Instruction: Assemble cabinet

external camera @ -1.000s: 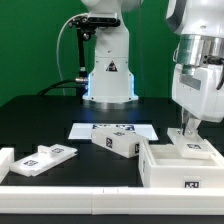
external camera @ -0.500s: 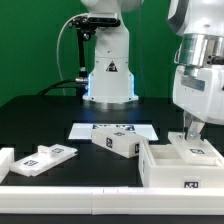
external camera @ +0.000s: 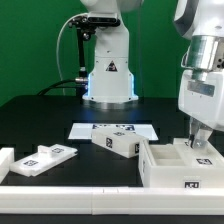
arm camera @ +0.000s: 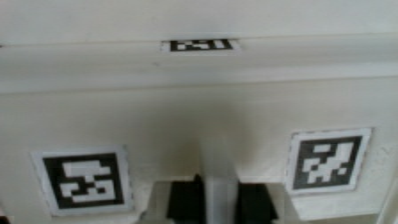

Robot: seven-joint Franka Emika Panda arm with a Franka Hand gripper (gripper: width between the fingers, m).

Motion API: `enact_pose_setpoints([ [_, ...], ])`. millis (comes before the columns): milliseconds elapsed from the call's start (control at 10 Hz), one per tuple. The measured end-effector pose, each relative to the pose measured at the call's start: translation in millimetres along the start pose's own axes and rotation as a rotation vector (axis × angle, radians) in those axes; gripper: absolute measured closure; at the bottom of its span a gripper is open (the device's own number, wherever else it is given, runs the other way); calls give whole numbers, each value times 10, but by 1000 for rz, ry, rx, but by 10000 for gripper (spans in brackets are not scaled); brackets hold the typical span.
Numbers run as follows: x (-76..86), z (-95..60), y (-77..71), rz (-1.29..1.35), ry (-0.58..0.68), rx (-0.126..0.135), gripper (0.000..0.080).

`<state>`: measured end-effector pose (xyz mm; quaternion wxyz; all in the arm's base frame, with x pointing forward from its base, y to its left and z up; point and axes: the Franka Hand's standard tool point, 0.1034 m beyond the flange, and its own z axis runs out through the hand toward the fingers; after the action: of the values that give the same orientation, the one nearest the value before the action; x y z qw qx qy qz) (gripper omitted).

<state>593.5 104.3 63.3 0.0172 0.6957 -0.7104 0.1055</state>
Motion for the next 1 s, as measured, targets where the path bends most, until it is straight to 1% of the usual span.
enact_pose_setpoints([
  [100, 1, 0, 0, 0, 0, 0, 735],
  [200, 1, 3, 2, -1, 1, 0, 639],
  [300, 4, -11, -13, -10, 0, 3, 639],
  [400, 33, -92, -70, -31, -8, 17, 462],
  [500, 97, -210, -119, -49, -21, 35, 285],
  [600, 153, -297, -103, -65, -38, 41, 285],
  [700, 197, -356, -56, -64, -51, 38, 112],
  [800, 182, -313, -50, -65, -44, 35, 25],
  [900, 176, -292, -50, -71, -40, 33, 25],
  [1000, 178, -288, -48, -71, -39, 33, 5],
])
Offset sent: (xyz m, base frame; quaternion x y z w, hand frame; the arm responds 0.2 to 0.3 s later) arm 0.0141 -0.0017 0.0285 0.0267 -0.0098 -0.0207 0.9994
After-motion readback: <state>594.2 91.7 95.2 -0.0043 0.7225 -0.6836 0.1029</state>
